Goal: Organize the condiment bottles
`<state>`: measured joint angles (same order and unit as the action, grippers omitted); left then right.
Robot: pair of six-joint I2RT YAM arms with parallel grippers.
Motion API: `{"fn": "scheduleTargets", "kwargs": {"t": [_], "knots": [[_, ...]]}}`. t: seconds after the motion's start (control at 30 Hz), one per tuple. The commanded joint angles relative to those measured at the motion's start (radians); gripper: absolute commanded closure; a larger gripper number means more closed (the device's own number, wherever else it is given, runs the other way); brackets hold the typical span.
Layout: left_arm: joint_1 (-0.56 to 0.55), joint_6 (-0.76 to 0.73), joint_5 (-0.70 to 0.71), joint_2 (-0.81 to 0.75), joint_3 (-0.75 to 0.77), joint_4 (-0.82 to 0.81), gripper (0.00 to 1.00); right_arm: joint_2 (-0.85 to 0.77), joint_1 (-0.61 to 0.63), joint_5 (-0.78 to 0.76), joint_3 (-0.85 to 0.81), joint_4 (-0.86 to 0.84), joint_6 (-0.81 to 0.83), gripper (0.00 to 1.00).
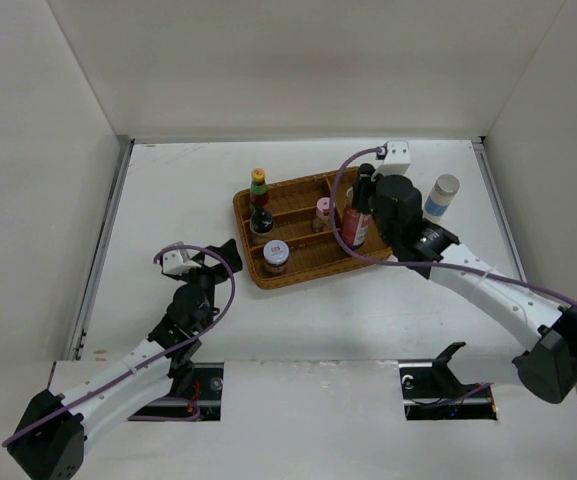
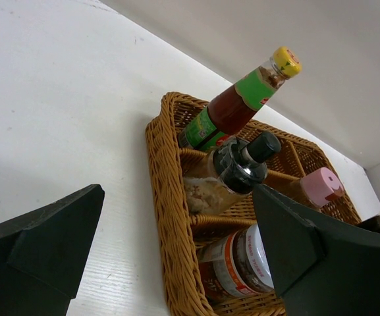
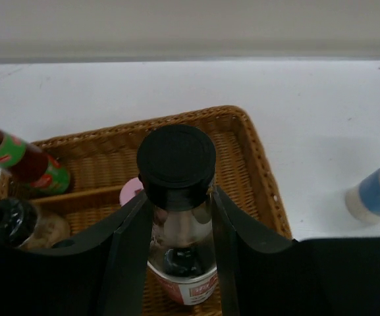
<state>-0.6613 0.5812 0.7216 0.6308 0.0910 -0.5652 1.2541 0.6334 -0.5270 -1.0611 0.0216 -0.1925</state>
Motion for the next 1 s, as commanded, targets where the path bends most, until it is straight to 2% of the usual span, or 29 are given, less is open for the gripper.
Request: {"fn": "scheduleTargets", "kwargs": {"t": [0.0,0.3,0.77,0.87,0.97], "knots": [[0.006,0.014,-0.011,-0.003,-0.005,-0.045,0.0,-0.064,0.06,-0.019,-0.025,-0.172,-0.047,0.75],[0.009,0.019,-0.021,-0.003,-0.005,-0.045,0.0,-0.053,0.156,-0.047,0.023,-0.229,-0.05,0.75],[0.018,0.029,-0.031,0.012,-0.007,-0.048,0.0,0.008,0.182,-0.117,0.138,-0.241,-0.058,0.73],[0.018,0.032,-0.034,0.004,-0.007,-0.044,0.0,0.018,0.185,-0.119,0.167,-0.256,-0.061,0.68],[0.021,0.034,-0.034,0.004,-0.008,-0.045,0.0,0.016,0.193,-0.119,0.182,-0.265,-0.067,0.53]]}}
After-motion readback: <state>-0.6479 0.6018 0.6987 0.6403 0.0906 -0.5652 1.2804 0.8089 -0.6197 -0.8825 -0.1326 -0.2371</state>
